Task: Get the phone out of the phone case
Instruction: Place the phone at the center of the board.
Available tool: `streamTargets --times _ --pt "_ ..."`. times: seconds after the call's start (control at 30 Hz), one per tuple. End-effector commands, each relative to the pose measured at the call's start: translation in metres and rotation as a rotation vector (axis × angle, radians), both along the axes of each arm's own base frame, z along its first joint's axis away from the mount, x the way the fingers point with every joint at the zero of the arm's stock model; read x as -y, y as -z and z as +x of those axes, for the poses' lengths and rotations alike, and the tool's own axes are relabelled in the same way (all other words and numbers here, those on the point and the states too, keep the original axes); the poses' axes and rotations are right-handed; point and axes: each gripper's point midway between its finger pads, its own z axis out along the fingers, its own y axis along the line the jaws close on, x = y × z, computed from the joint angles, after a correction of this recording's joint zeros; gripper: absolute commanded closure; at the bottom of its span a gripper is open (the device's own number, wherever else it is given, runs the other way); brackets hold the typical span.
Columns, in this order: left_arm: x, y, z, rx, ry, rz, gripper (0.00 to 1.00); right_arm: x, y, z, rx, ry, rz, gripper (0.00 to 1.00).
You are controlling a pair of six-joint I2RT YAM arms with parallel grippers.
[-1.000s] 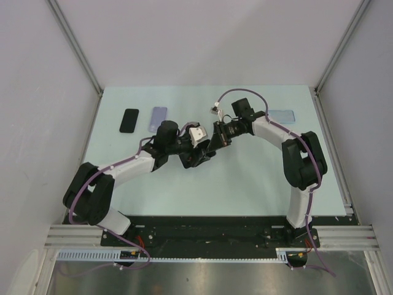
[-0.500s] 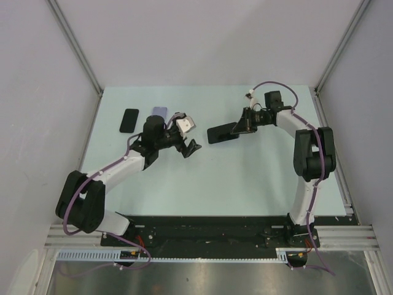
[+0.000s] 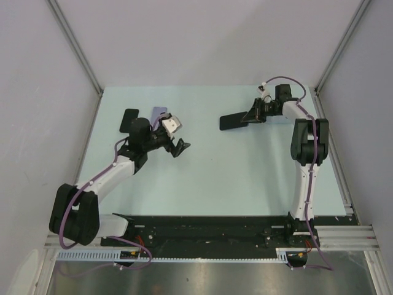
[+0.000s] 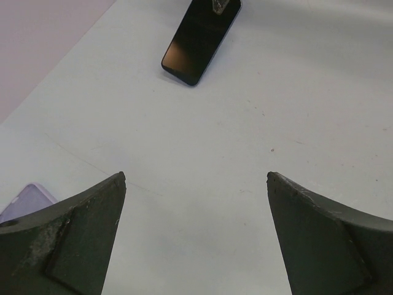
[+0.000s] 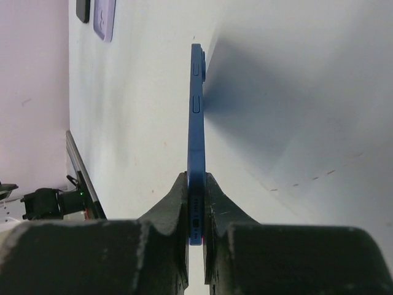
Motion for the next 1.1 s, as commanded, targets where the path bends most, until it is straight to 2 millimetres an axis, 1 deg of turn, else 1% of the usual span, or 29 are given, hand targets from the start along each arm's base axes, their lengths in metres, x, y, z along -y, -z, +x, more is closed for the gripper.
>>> streamTargets --times 0.0,0.07,0.1,0.13,0.2,0.23,0.3,0.33,0.37,0.4,0.63,0.87,1.07 --pt "-0.009 -0.019 -0.004 0.069 0.013 -0.019 0.0 0.014 -0.009 0.026 0.03 0.034 0.022 1.0" --pt "-0.014 -0.019 -0.004 0.07 0.002 -0.021 0.0 0.017 -0.002 0.028 0.008 0.035 0.018 1.0" --pt "-0.017 -0.019 -0.004 0.07 -0.003 -0.021 0.0 0.018 -0.009 0.035 0.029 0.031 0.016 1.0" --pt "-0.018 -0.019 -0.005 0.07 -0.005 -0.022 0.0 0.018 0.003 0.031 -0.007 0.021 0.014 1.0" --pt "-0.022 -0.018 -0.005 0.068 -0.011 -0.021 0.0 0.021 0.002 0.037 -0.003 0.023 0.016 1.0" --pt "-0.024 -0.014 -0.006 0.06 -0.015 -0.017 0.0 0.023 0.009 0.038 -0.016 0.028 0.016 1.0" --pt "-0.026 -0.013 -0.006 0.054 -0.02 -0.018 0.0 0.025 0.009 0.042 -0.015 0.032 0.025 1.0" --pt "-0.028 -0.01 -0.007 0.047 -0.022 -0.017 0.0 0.027 0.013 0.043 -0.025 0.037 0.028 0.99" --pt "-0.028 -0.009 -0.007 0.045 -0.021 -0.018 0.0 0.029 0.014 0.044 -0.03 0.042 0.031 0.98" --pt "-0.028 -0.008 -0.007 0.042 -0.019 -0.017 0.0 0.03 0.014 0.047 -0.026 0.047 0.034 0.93" --pt "-0.026 -0.003 -0.006 0.012 -0.015 -0.027 0.0 0.039 0.012 0.056 -0.024 0.072 0.05 0.82" --pt "-0.025 0.0 -0.007 -0.001 -0.013 -0.03 0.0 0.044 0.017 0.064 -0.017 0.097 0.037 0.68" --pt "-0.025 0.002 -0.008 -0.009 -0.011 -0.034 0.0 0.044 0.02 0.069 -0.015 0.111 0.025 0.61"
